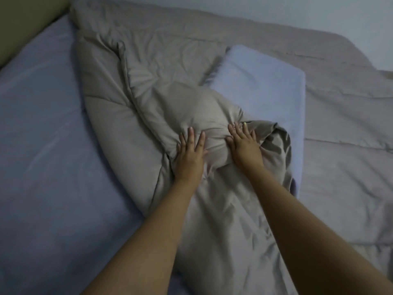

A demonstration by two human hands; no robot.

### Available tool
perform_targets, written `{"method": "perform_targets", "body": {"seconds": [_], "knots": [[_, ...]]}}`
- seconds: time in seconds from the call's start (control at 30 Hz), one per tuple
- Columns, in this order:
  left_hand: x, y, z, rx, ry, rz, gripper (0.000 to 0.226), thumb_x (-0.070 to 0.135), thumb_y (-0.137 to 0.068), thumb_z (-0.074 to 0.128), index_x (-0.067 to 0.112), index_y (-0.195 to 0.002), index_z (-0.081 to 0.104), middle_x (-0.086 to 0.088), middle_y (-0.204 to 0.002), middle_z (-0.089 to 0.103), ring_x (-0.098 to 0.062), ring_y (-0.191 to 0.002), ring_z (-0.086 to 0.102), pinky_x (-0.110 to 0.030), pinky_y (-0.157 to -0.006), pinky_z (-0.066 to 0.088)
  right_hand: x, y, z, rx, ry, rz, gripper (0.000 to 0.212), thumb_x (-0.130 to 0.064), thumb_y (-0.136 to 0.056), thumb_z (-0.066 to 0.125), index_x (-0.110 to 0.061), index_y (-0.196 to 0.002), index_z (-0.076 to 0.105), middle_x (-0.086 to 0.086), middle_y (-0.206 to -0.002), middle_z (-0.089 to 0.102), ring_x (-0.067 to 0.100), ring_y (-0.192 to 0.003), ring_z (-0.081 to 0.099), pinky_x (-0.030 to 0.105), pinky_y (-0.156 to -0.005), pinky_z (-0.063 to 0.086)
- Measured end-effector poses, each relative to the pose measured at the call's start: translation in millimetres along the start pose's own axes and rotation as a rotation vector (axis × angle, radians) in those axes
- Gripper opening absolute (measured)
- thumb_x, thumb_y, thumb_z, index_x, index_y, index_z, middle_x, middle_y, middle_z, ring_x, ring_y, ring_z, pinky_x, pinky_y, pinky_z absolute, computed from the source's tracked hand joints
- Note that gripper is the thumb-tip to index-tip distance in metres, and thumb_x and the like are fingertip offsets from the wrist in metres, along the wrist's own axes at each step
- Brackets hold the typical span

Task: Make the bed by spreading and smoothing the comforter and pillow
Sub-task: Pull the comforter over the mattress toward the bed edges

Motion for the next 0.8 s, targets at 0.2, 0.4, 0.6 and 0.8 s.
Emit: {"method": "perform_targets", "body": {"seconds": [0.2, 0.4, 0.6, 0.8], "knots": [[-11, 29, -29, -0.104, -0.142, 0.087, 0.048, 0.024, -0.089, 0.038, 0.004, -0.123, 0.064, -0.019, -0.128, 0.061, -0.035, -0.117, 0.060, -0.043, -0.092, 0.051, -30, 32, -11, -0.114, -0.084, 0.069, 0.051, -0.037, -0.104, 0.025, -0.015, -0.149, 0.028, 0.005, -0.158, 0.022, 0.023, -0.148, 0.010, 0.039, -0.119, 0.004], [-76, 122, -98, -0.208, -0.314, 0.170, 0.051, 0.031, -0.089, 0.037, 0.002, -0.118, 0.067, -0.016, -0.123, 0.066, -0.032, -0.113, 0.063, -0.043, -0.091, 0.053, -142, 126, -27, -0.193, -0.175, 0.022, 0.047, -0.033, -0.104, 0.027, -0.012, -0.145, 0.037, 0.006, -0.152, 0.036, 0.020, -0.144, 0.025, 0.033, -0.117, 0.012], [-189, 255, -193, -0.231, -0.470, 0.172, 0.048, 0.028, -0.085, 0.038, 0.002, -0.106, 0.073, -0.014, -0.114, 0.070, -0.032, -0.105, 0.068, -0.045, -0.082, 0.055, -303, 240, -10, -0.392, -0.268, -0.037, 0.048, -0.038, -0.104, 0.024, -0.015, -0.143, 0.040, 0.005, -0.149, 0.042, 0.021, -0.138, 0.036, 0.031, -0.110, 0.026], [-316, 362, -256, -0.300, -0.555, -0.109, 0.042, 0.015, -0.076, 0.042, -0.001, -0.097, 0.074, -0.019, -0.112, 0.068, -0.045, -0.115, 0.058, -0.058, -0.096, 0.043, -408, 287, 11, -0.535, -0.208, -0.292, 0.052, -0.043, -0.101, 0.029, -0.019, -0.147, 0.033, 0.008, -0.154, 0.031, 0.022, -0.142, 0.029, 0.034, -0.116, 0.019]]}}
Point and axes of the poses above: each hand's wrist, its own y-axis away from the middle knuckle, its own z-axis out of the palm, x = y × z, the point moved 8 cm from there along -y, towards the middle knuckle
